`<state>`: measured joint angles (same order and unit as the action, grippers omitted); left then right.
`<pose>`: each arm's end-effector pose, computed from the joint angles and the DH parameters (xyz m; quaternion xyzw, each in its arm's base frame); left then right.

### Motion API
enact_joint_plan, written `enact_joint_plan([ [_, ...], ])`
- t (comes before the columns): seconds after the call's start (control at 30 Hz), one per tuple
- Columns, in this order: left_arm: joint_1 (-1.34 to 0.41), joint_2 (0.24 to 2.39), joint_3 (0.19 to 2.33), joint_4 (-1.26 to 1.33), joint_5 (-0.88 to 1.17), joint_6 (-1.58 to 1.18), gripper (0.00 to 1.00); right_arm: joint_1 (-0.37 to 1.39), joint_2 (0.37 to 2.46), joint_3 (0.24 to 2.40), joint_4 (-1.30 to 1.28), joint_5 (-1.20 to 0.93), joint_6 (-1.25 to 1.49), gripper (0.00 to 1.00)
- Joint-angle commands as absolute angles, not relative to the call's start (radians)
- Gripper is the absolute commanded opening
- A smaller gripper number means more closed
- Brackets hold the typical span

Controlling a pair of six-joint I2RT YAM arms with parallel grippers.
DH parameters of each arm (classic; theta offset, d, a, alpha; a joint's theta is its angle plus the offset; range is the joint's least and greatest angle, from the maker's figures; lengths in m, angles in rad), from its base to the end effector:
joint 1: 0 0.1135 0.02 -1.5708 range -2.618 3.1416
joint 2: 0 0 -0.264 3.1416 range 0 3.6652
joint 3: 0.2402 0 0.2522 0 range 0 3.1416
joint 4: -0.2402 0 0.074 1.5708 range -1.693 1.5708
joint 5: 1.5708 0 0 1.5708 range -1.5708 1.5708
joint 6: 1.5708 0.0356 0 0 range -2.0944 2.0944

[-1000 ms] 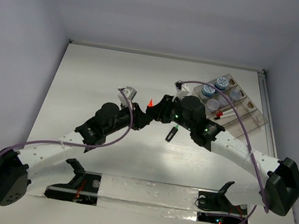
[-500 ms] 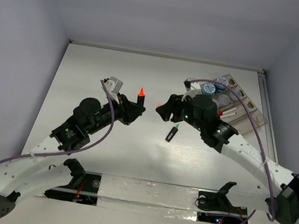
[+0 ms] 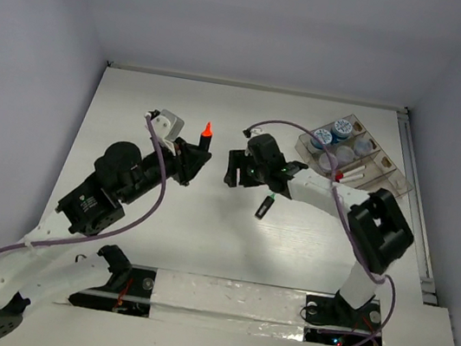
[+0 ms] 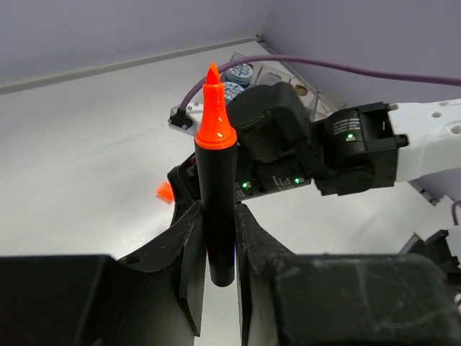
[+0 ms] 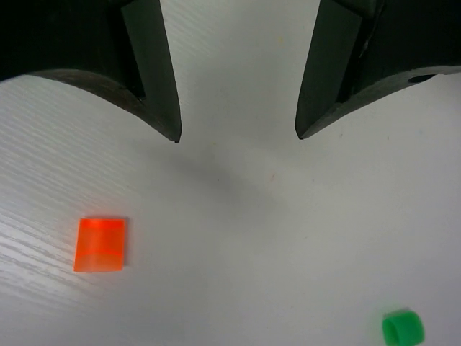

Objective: Sort the stationery into containers
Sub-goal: Pick up the pen cap from the center of the board.

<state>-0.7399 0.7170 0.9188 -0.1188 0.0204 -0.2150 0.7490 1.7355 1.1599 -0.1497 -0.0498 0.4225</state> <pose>0.1163 -0.1072 0.4039 0.1829 0.6520 -0.3442 0.6503 0.2796 0.2624 0.2182 -0.1582 0.8979 0.2457 0.3292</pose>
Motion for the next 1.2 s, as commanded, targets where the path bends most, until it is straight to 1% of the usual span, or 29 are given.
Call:
enact_joint_plan([
  [0.0,-0.732,0.715,0.908,-0.086,-0.022,-0.141,0.00,0.739,1.828,1.255,-0.106,-0.060,0.428,0.72],
  [0.17,-0.655,0.700,0.853,-0.058,0.072,-0.153,0.00,0.713,1.928,1.304,-0.051,-0.043,0.457,0.73],
  [0.37,-0.627,0.712,0.831,-0.049,0.127,-0.160,0.00,0.681,1.988,1.319,-0.026,-0.018,0.471,0.73],
  [0.53,-0.627,0.712,0.828,-0.046,0.137,-0.161,0.00,0.660,2.000,1.305,-0.011,-0.006,0.477,0.73],
  [0.67,-0.627,0.719,0.828,-0.046,0.137,-0.161,0.00,0.640,2.011,1.301,0.023,-0.035,0.491,0.73],
  [0.8,-0.627,0.727,0.827,-0.046,0.140,-0.161,0.00,0.629,2.008,1.302,0.011,0.027,0.491,0.74],
  [0.97,-0.618,0.733,0.827,-0.043,0.149,-0.164,0.00,0.607,2.026,1.330,0.003,0.043,0.479,0.76],
  [1.17,-0.609,0.733,0.827,-0.041,0.153,-0.166,0.00,0.598,2.052,1.384,-0.067,0.097,0.456,0.78],
])
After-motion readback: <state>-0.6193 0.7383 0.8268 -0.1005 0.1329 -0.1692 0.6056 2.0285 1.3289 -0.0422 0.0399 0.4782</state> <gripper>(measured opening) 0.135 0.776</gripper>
